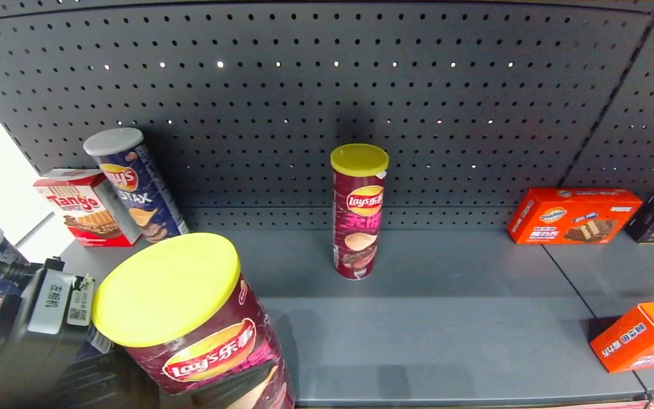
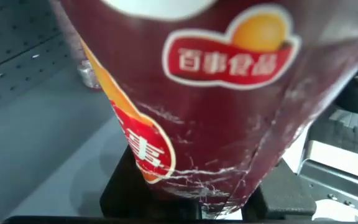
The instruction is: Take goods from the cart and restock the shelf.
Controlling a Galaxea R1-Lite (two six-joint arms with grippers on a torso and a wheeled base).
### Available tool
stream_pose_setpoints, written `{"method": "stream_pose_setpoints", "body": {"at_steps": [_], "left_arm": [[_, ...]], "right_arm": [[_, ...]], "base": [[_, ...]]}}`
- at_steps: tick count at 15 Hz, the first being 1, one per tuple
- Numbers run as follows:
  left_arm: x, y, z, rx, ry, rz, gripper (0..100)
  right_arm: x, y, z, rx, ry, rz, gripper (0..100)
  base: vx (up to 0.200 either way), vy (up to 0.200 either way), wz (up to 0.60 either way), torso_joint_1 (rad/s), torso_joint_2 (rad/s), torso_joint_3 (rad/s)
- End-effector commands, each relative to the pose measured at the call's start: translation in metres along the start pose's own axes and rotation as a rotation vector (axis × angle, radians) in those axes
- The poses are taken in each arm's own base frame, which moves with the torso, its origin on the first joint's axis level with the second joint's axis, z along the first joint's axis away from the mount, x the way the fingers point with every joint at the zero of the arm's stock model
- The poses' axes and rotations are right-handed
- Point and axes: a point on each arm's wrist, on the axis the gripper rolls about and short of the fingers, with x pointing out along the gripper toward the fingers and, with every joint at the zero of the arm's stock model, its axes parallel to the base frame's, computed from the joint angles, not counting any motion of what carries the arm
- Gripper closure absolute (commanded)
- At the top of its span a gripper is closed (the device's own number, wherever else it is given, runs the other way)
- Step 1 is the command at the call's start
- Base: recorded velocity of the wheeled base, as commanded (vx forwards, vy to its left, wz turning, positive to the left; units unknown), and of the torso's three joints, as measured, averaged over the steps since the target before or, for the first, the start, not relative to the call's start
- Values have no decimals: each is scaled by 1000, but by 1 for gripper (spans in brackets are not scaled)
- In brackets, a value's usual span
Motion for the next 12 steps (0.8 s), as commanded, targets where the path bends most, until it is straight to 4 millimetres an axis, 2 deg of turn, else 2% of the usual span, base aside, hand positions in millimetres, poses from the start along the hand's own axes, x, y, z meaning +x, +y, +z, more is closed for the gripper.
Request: {"method": "stream_pose_setpoints", "body": {"at_steps": [1, 6, 12], "left_arm": [[-1, 1, 0, -1, 1, 9, 100], [-3, 5, 0, -30, -2, 31, 100], [-6, 3, -11, -39, 35, 37, 100]], "right_arm": [[0, 0, 0, 0, 0, 1, 0], [0, 0, 0, 0, 0, 1, 0], [0, 0, 0, 0, 0, 1, 0]], "base": [[0, 0, 0, 0, 0, 0], [0, 0, 0, 0, 0, 0], [0, 0, 0, 0, 0, 0]]}}
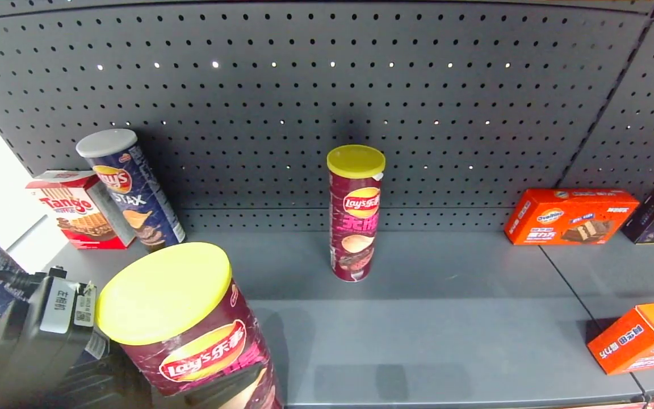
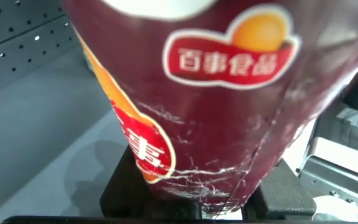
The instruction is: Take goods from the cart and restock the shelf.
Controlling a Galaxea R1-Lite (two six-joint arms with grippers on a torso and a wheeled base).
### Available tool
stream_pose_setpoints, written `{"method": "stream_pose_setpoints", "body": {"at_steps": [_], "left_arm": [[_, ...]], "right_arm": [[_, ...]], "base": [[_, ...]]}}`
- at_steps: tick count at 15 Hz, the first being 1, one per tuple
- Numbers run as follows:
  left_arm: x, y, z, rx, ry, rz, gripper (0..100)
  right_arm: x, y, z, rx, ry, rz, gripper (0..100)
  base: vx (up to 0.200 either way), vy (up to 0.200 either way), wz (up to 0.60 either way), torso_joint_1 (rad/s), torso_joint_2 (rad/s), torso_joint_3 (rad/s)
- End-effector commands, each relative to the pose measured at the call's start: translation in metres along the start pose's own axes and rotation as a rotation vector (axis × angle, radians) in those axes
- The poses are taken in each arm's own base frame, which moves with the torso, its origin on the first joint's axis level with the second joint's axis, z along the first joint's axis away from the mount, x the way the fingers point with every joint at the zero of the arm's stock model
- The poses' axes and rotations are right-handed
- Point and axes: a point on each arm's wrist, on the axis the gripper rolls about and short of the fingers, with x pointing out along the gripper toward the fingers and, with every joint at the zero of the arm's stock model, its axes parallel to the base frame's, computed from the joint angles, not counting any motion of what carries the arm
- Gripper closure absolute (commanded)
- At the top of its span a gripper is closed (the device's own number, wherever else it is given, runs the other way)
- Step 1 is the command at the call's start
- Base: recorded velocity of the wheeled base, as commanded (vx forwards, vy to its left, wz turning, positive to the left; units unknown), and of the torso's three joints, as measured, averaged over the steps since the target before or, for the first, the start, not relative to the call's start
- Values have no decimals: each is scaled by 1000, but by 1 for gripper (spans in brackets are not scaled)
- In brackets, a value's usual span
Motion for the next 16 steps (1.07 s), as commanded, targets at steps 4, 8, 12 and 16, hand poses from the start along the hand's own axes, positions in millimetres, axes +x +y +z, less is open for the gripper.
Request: {"method": "stream_pose_setpoints", "body": {"at_steps": [4, 8, 12, 16], "left_arm": [[0, 1, 0, 2, 1, 5, 100], [1, 1, 3, 3, -12, 5, 100], [1, 3, 8, 9, -32, 13, 100], [1, 4, 8, 5, -34, 17, 100]], "right_arm": [[0, 0, 0, -2, 1, 3, 0], [20, -1, 93, -12, 40, 74, 0], [46, 2, 128, -112, 29, 186, 0], [73, 11, 134, -119, 78, 333, 0]], "base": [[0, 0, 0, 0, 0, 0], [0, 0, 0, 0, 0, 0], [0, 0, 0, 0, 0, 0], [0, 0, 0, 0, 0, 0]]}}
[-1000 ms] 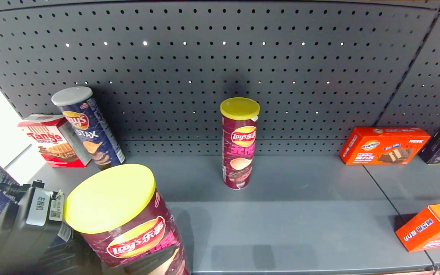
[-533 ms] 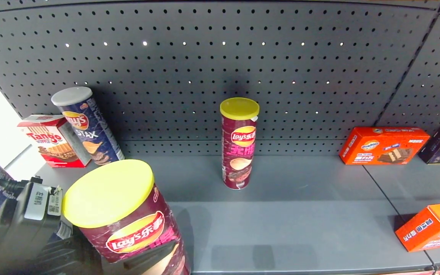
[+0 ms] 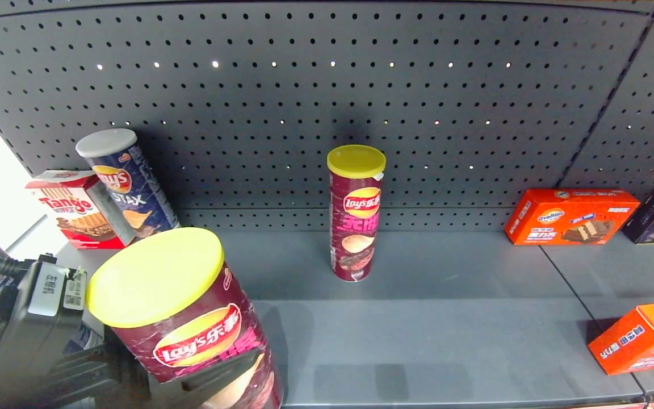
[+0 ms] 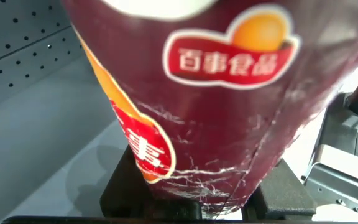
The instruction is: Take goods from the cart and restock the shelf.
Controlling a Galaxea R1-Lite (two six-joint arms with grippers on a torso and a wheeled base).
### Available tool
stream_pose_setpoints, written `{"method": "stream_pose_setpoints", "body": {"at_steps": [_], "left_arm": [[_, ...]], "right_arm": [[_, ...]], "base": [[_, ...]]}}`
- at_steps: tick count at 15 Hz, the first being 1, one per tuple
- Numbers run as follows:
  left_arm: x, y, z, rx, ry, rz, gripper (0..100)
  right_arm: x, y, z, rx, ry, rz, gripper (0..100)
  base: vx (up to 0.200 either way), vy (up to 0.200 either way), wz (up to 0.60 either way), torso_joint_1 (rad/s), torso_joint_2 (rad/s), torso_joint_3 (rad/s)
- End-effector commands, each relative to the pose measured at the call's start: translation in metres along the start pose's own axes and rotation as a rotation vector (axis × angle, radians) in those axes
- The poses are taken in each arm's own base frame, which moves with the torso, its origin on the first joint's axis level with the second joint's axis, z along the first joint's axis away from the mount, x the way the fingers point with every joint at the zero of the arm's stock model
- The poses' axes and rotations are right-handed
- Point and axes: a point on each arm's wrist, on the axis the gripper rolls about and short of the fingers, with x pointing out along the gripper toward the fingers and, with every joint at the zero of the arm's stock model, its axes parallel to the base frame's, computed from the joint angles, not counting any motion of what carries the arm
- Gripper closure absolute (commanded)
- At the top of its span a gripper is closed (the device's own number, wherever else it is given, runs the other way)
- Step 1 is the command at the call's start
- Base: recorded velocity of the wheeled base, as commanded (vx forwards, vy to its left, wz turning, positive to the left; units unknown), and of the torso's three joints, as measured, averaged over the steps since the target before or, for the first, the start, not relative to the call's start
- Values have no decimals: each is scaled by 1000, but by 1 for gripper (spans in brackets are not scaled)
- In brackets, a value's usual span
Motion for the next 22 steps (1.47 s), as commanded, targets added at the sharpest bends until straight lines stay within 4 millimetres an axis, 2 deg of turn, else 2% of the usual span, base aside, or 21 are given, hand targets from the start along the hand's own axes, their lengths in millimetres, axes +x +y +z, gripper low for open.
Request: {"method": "stream_pose_setpoints", "body": {"at_steps": [1, 7, 13, 16, 22], "left_arm": [[1, 0, 2, 0, -10, 1, 100], [0, 0, 2, -1, -7, 0, 100], [2, 1, 5, 1, -17, 4, 100], [2, 1, 6, 2, -19, 7, 100], [-1, 9, 7, 0, -21, 56, 100]], "right_arm": [[28, -1, 5, 5, 84, 69, 0], [71, 4, 15, 12, 116, 199, 0], [145, 12, 20, 12, 67, 386, 0], [170, 15, 25, 18, 30, 569, 0], [234, 24, 11, -43, -99, 766, 0]], "base": [[0, 0, 0, 0, 0, 0], [0, 0, 0, 0, 0, 0], [0, 0, 0, 0, 0, 0], [0, 0, 0, 0, 0, 0], [0, 0, 0, 0, 0, 0]]}}
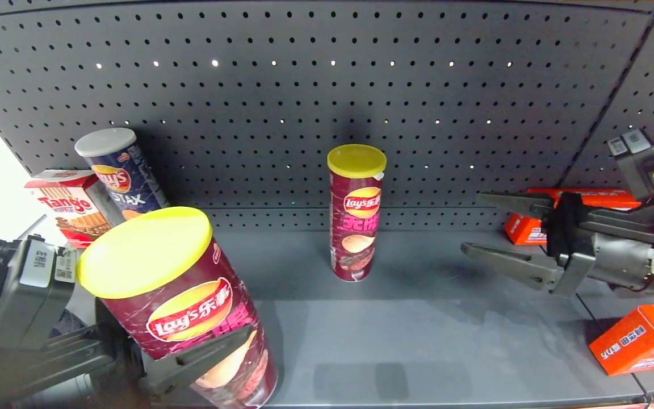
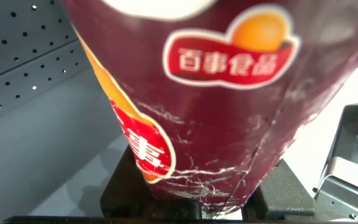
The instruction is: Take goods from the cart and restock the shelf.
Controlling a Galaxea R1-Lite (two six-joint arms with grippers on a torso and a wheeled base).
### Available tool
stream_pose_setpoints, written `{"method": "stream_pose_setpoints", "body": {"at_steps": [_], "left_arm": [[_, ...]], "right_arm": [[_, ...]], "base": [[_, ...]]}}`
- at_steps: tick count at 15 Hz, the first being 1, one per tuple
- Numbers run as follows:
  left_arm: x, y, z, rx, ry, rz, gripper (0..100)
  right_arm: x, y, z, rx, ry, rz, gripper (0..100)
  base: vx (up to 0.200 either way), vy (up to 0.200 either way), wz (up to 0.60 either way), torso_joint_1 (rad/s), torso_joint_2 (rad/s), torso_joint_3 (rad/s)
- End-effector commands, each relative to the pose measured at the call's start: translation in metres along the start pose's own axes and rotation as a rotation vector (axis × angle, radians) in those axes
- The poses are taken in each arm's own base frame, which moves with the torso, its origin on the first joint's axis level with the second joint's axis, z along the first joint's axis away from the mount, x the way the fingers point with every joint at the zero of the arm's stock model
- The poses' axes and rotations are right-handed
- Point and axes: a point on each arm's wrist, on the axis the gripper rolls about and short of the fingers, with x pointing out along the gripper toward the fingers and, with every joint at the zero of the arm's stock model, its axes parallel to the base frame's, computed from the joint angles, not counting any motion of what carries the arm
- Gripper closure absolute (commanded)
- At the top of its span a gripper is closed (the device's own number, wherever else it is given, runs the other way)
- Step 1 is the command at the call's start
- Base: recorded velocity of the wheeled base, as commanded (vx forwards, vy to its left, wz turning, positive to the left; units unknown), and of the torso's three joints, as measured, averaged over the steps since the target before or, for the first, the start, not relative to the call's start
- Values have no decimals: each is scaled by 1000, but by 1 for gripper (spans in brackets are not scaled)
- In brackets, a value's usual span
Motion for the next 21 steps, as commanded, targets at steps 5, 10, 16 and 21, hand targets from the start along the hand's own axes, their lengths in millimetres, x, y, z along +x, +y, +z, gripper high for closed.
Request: {"method": "stream_pose_setpoints", "body": {"at_steps": [5, 10, 16, 21], "left_arm": [[4, 4, 6, 5, -13, 11, 100], [4, 5, 5, -1, -10, 12, 100], [4, 4, 4, -22, -4, 12, 100], [4, 5, 2, -29, 3, 13, 100]], "right_arm": [[54, -25, -30, -10, 10, 139, 0], [87, -32, -31, -25, -26, 255, 0], [124, -33, -41, -11, -24, 310, 0], [138, -42, -54, 17, 10, 306, 0]], "base": [[0, 0, 0, 0, 0, 0], [0, 0, 0, 0, 0, 0], [0, 0, 0, 0, 0, 0], [0, 0, 0, 0, 0, 0]]}}
